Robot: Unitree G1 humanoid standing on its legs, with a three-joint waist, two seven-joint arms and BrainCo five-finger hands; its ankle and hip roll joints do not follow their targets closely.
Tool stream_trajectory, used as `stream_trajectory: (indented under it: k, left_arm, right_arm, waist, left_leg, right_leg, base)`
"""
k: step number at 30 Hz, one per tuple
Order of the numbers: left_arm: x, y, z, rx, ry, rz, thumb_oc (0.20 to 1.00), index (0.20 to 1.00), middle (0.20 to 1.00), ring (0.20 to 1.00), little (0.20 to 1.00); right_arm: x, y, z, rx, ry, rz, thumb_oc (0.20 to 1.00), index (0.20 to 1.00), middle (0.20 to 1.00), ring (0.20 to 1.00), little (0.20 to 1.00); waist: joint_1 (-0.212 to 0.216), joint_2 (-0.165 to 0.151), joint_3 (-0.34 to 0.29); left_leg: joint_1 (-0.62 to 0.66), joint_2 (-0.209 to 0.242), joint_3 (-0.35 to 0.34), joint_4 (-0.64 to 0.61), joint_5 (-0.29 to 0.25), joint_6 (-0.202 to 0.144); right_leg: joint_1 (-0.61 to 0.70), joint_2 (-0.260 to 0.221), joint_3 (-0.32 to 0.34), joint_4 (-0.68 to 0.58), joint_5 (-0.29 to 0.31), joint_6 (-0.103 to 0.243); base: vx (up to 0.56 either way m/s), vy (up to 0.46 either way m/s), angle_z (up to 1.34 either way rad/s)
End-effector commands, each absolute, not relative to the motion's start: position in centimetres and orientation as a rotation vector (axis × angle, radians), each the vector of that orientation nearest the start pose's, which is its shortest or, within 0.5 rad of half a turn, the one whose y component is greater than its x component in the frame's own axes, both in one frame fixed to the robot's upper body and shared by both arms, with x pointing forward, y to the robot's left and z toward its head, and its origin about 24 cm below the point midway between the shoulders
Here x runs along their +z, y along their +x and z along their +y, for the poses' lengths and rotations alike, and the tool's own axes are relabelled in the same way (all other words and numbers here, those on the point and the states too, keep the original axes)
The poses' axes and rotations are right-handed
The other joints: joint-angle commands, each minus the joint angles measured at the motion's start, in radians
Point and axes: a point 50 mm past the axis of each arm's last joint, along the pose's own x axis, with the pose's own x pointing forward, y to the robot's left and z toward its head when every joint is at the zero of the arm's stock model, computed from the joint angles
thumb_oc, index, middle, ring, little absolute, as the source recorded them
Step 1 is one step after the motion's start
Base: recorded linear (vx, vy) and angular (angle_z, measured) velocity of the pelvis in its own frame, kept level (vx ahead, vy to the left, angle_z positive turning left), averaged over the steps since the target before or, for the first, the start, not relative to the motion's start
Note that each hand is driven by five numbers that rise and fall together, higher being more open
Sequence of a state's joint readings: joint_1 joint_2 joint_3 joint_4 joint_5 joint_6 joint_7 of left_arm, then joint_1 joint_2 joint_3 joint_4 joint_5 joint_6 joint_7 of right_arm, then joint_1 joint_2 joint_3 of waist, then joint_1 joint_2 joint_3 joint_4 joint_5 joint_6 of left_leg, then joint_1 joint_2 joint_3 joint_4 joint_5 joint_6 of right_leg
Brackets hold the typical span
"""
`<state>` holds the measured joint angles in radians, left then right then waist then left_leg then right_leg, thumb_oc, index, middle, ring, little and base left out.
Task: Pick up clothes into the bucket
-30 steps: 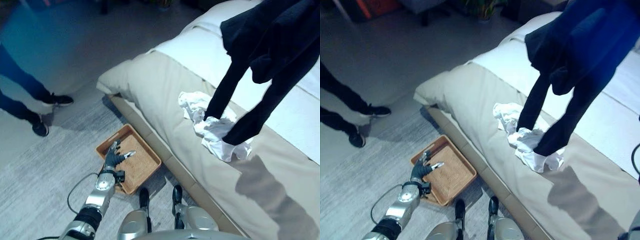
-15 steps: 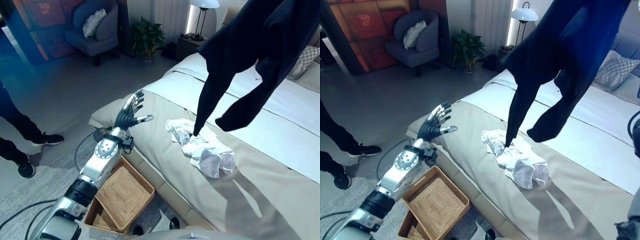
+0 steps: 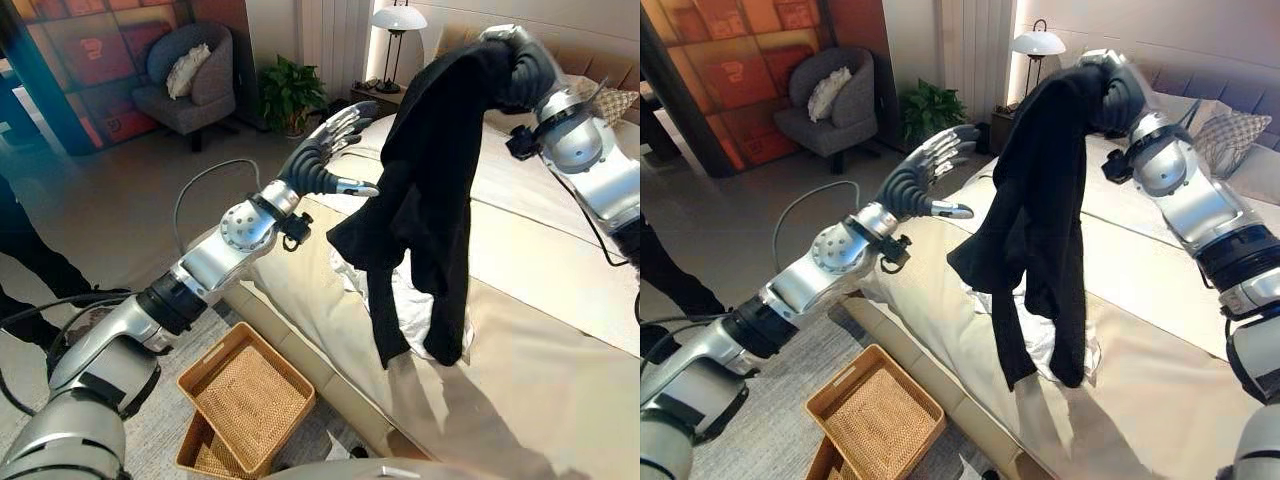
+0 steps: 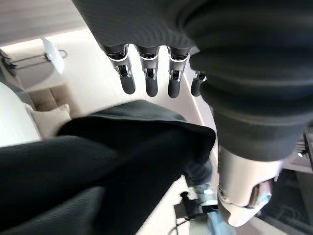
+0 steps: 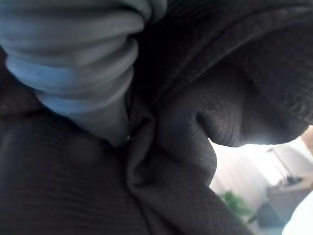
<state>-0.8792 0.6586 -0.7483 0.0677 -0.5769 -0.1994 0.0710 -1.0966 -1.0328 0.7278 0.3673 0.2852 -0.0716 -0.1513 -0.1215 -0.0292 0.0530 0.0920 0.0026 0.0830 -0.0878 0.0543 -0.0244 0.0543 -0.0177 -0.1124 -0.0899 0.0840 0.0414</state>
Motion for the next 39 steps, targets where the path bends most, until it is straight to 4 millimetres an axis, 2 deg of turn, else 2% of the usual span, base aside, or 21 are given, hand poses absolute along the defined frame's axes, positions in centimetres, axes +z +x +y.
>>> stream_trajectory:
  k: [1, 3, 8, 11, 22, 23, 35, 39]
  left_arm:
    - [24.8, 32.9, 7.2, -0.651, 0.349, -0.633, 1.000, 1.000, 1.000, 1.000, 1.000]
    - [24.6, 33.2, 6.4, -0.670, 0.383, -0.620, 1.000, 1.000, 1.000, 1.000, 1.000]
    - [23.8, 34.2, 5.8, -0.649, 0.441, -0.582, 1.000, 1.000, 1.000, 1.000, 1.000]
    - [23.1, 34.5, 5.6, -0.640, 0.438, -0.557, 1.000, 1.000, 1.000, 1.000, 1.000]
    - [20.2, 36.7, 4.8, -0.497, 0.514, -0.471, 1.000, 1.000, 1.000, 1.000, 1.000]
    - [19.5, 37.1, 4.7, -0.461, 0.525, -0.447, 1.000, 1.000, 1.000, 1.000, 1.000]
    - [17.0, 37.4, 2.7, -0.417, 0.556, -0.372, 1.000, 1.000, 1.000, 1.000, 1.000]
    - [15.4, 37.1, 1.2, -0.449, 0.547, -0.309, 1.000, 1.000, 1.000, 1.000, 1.000]
  right_arm:
    - [34.1, 34.8, -20.7, 0.014, -0.907, -0.664, 0.200, 0.200, 0.200, 0.200, 0.200]
    - [33.9, 34.6, -19.6, 0.064, -0.871, -0.684, 0.200, 0.200, 0.200, 0.200, 0.200]
    - [34.5, 33.6, -17.8, 0.131, -0.818, -0.771, 0.200, 0.200, 0.200, 0.200, 0.200]
    - [34.8, 33.2, -17.4, 0.144, -0.803, -0.803, 0.200, 0.200, 0.200, 0.200, 0.200]
    - [36.4, 30.1, -14.6, 0.215, -0.654, -1.032, 0.200, 0.200, 0.200, 0.200, 0.200]
    - [36.6, 29.5, -14.0, 0.234, -0.597, -1.074, 0.200, 0.200, 0.200, 0.200, 0.200]
    - [35.7, 28.3, -11.8, 0.368, -0.435, -1.105, 0.200, 0.200, 0.200, 0.200, 0.200]
    - [36.0, 27.9, -10.3, 0.408, -0.356, -1.136, 0.200, 0.200, 0.200, 0.200, 0.200]
  waist:
    - [0.034, -0.044, -0.008]
    - [0.035, -0.041, -0.002]
    - [0.035, -0.036, 0.008]
    - [0.034, -0.036, 0.012]
    - [0.026, -0.033, 0.029]
    - [0.024, -0.032, 0.032]
    - [0.011, -0.032, 0.033]
    - [0.003, -0.030, 0.034]
  left_leg:
    - [0.044, 0.041, 0.020, 0.030, -0.057, -0.048]
    - [0.043, 0.041, 0.016, 0.030, -0.055, -0.048]
    - [0.040, 0.038, 0.012, 0.031, -0.054, -0.046]
    - [0.040, 0.037, 0.010, 0.033, -0.054, -0.045]
    - [0.026, 0.028, 0.006, 0.045, -0.055, -0.032]
    - [0.025, 0.028, 0.006, 0.046, -0.056, -0.029]
    - [0.025, 0.023, 0.011, 0.048, -0.062, -0.019]
    - [0.027, 0.021, 0.018, 0.048, -0.065, -0.015]
  right_leg:
    - [0.048, -0.090, 0.003, 0.045, -0.041, 0.120]
    - [0.048, -0.093, 0.000, 0.044, -0.039, 0.121]
    - [0.048, -0.096, -0.005, 0.047, -0.038, 0.123]
    - [0.049, -0.097, -0.008, 0.048, -0.038, 0.124]
    - [0.032, -0.103, -0.004, 0.062, -0.038, 0.124]
    - [0.030, -0.104, -0.002, 0.063, -0.038, 0.124]
    - [0.019, -0.104, 0.014, 0.070, -0.039, 0.122]
    - [0.013, -0.105, 0.029, 0.073, -0.037, 0.121]
  base:
    - [-0.02, 0.001, 0.05]
    - [-0.02, 0.003, 0.04]
    - [0.00, 0.000, 0.00]
    - [0.00, 0.000, 0.00]
    - [-0.01, 0.002, 0.00]
    - [0.00, 0.000, 0.00]
    - [0.00, 0.000, 0.00]
    - [0.00, 0.002, -0.02]
